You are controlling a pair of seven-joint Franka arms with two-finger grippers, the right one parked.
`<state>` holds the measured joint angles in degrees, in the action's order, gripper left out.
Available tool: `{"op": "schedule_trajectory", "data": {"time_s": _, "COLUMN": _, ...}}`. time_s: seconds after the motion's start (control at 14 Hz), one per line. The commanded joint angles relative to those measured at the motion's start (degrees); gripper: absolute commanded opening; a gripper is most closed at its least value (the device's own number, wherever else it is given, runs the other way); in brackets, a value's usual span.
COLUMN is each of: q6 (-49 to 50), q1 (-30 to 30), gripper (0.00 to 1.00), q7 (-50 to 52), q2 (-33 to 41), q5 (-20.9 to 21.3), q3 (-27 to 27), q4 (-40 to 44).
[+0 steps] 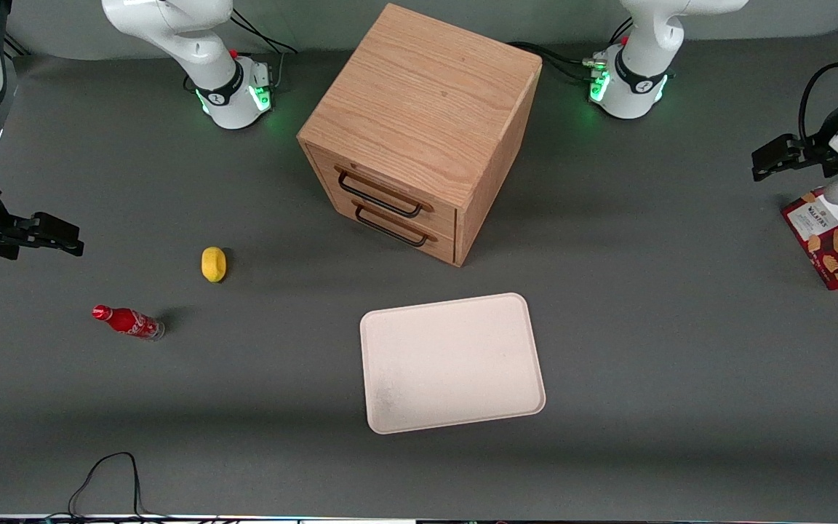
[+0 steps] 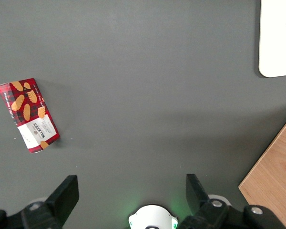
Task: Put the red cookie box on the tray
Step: 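Move the left gripper over the red shortbread cookie box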
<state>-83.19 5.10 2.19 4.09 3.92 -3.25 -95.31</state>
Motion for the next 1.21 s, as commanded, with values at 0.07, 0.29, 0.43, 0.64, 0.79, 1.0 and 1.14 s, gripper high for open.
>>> {"op": "schedule_trajectory", "data": {"time_s": 0.07, "q6": 1.3, "q1": -2.1, "gripper": 1.0, "q7": -0.8, "q2": -1.5, "q5": 1.9, "q3": -1.0, "q4": 2.8}}
{"op": "schedule_trajectory", "data": {"time_s": 0.29, "q6": 1.8, "q1": -4.6, "gripper": 1.0, "q7": -1.1, "q2": -3.2, "q5": 4.5, "q3": -1.0, "q4": 7.1}}
{"op": "schedule_trajectory", "data": {"time_s": 0.43, "q6": 0.3, "q1": -10.7, "gripper": 1.0, "q7": -6.3, "q2": -4.6, "q5": 4.2, "q3": -1.1, "q4": 7.7}}
{"op": "schedule_trajectory", "data": {"time_s": 0.64, "q6": 0.3, "q1": -18.5, "gripper": 1.0, "q7": -13.2, "q2": -11.3, "q5": 4.0, "q3": -1.1, "q4": 15.0}}
{"op": "schedule_trajectory", "data": {"time_s": 0.79, "q6": 0.0, "q1": -24.1, "gripper": 1.0, "q7": -14.7, "q2": -14.4, "q5": 3.0, "q3": -1.1, "q4": 17.4}}
{"op": "schedule_trajectory", "data": {"time_s": 1.0, "q6": -3.0, "q1": -29.5, "gripper": 1.0, "q7": -15.0, "q2": -17.1, "q5": 2.9, "q3": -1.1, "q4": 18.4}}
{"op": "schedule_trajectory", "data": {"time_s": 1.14, "q6": -4.1, "q1": -32.8, "gripper": 1.0, "q7": -16.9, "q2": -18.8, "q5": 2.6, "q3": -1.1, "q4": 18.6}}
